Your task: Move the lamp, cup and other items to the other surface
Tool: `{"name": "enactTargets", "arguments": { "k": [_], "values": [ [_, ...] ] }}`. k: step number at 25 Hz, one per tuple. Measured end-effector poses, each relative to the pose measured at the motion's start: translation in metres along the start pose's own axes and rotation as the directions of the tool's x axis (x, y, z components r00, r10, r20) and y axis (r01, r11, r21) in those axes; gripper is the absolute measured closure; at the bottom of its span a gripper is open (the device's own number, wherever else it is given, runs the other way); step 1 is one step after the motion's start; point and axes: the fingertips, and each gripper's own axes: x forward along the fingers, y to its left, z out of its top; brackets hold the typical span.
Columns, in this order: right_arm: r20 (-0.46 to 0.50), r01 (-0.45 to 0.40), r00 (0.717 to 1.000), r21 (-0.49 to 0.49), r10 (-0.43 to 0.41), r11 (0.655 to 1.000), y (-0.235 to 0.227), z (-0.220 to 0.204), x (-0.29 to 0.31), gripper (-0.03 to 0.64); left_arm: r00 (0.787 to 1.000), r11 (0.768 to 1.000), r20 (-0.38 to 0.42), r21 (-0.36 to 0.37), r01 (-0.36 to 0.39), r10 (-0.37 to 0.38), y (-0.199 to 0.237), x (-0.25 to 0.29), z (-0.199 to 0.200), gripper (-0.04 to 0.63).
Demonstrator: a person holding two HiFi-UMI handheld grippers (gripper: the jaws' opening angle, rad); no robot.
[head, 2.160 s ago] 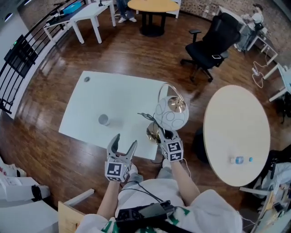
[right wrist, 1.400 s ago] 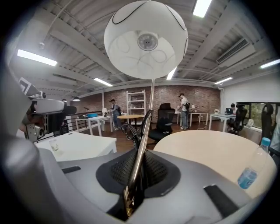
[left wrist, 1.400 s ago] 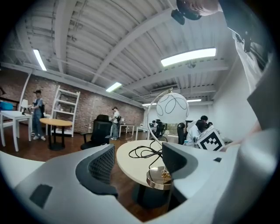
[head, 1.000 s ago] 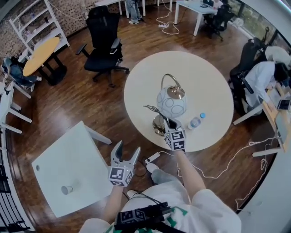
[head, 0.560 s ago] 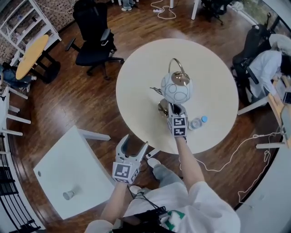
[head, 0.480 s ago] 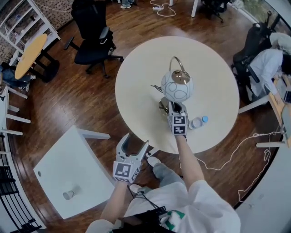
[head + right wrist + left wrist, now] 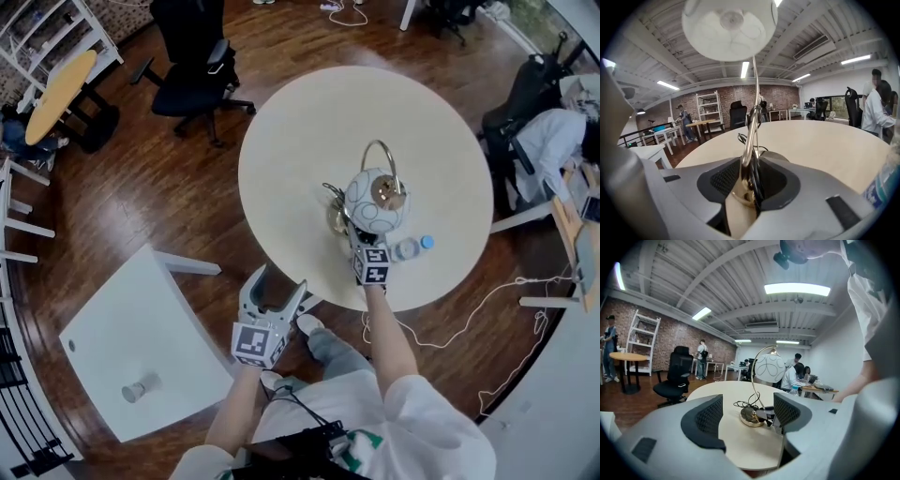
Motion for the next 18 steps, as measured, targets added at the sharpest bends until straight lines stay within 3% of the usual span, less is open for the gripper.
{"name": "enactTargets", "arguments": {
  "k": [5,10,14,18],
  "values": [
    [0.010,0.042,0.999,0.055,-0.043,0.998,0.017,-0.003,-0.030,0.325,0.999,1.000,0.027,0.013,-0.026,0.026,0.010,-0.029,0.002,0.261],
    [0.029,0.048,0.998,0.108,-0.052,0.993,0.035,-0.005,-0.061,0.261,0.995,0.997,0.058,0.002,-0.082,0.082,0.021,-0.074,0.001,0.262],
    [0.037,-0.031,0.999,0.046,0.029,0.998,0.085,-0.010,-0.079,0.261,0.986,0.989,0.070,-0.032,-0.146,0.148,0.041,-0.126,-0.004,0.262],
    [0.046,-0.224,0.973,-0.055,0.226,0.973,0.181,-0.005,-0.099,0.261,0.965,0.969,0.091,-0.062,-0.241,0.246,0.062,-0.181,-0.011,0.261]
  ]
}}
